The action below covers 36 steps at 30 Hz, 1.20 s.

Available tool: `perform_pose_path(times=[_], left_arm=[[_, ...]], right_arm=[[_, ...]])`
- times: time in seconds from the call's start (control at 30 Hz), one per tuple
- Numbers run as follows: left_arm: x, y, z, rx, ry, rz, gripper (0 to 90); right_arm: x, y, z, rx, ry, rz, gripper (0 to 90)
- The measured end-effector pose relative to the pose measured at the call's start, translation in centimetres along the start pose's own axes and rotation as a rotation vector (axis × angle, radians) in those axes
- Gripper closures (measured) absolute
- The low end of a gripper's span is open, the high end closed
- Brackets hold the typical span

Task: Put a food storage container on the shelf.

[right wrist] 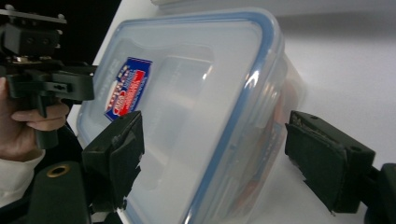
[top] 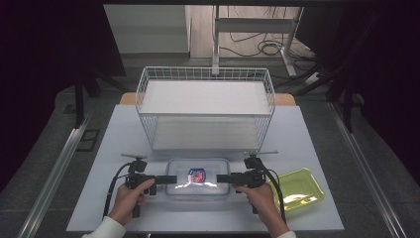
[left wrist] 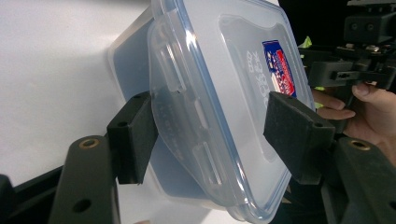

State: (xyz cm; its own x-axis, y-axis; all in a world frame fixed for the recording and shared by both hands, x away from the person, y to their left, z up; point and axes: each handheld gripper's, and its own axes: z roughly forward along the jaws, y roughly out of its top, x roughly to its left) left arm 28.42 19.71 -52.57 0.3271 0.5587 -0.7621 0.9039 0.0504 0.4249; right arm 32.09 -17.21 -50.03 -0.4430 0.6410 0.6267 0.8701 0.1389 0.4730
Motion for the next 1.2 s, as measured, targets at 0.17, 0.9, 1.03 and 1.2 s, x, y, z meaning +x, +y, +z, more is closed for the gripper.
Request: perform_pose_path(times=[0.17, 0.9, 1.03, 1.2], left_arm=[[0.0, 0.0, 0.0, 0.000, 0.000, -0.001, 34.9], [-0.7, -1.0, -1.1, -0.024, -0.017, 0.039, 42.9], [-0.9, -1.4, -1.5, -0.022, -0.017, 0.062, 44.9], [-1.0, -1.7, -1.8, -0.025, -0.025, 0.075, 47.1]], right_arm=[[-0.2, 0.1, 0.4, 0.012, 0.010, -0.001, 21.6], [-0.2, -0.5, -1.4, -0.013, 0.079, 0.011, 46.6], [0.0, -0.8, -1.7, -0.017, 0.090, -0.012, 48.2], [0.0, -1.0, -1.9, -0.017, 0.101, -0.038, 50.2]])
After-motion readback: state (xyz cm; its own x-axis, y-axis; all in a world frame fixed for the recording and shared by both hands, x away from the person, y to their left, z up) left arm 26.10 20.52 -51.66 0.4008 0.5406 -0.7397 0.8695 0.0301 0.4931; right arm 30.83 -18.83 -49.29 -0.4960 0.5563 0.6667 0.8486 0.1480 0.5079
